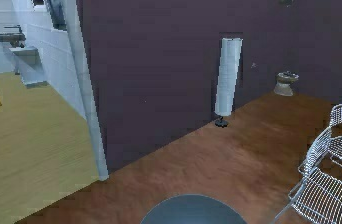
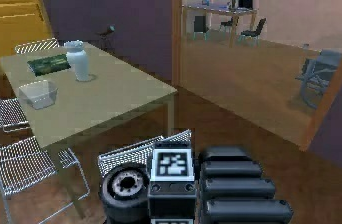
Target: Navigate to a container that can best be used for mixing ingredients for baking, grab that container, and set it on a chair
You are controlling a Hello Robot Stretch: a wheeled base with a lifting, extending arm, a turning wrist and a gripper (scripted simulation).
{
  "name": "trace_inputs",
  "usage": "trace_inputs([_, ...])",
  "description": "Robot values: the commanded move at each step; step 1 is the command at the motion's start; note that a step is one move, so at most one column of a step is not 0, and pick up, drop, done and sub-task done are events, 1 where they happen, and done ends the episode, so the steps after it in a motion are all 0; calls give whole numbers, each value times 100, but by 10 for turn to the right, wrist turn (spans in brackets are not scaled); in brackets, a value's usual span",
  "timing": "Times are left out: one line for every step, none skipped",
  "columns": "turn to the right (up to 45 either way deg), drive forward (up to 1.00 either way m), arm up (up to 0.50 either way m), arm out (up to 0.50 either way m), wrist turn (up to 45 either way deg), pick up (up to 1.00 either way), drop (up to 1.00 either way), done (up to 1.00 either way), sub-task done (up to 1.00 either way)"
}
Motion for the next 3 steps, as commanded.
trace_inputs([90, 0, 0, 0, 0, 0, 0, 0, 0])
trace_inputs([0, 100, 0, 0, 0, 0, 0, 0, 0])
trace_inputs([60, 0, 0, 0, 0, 0, 0, 0, 0])
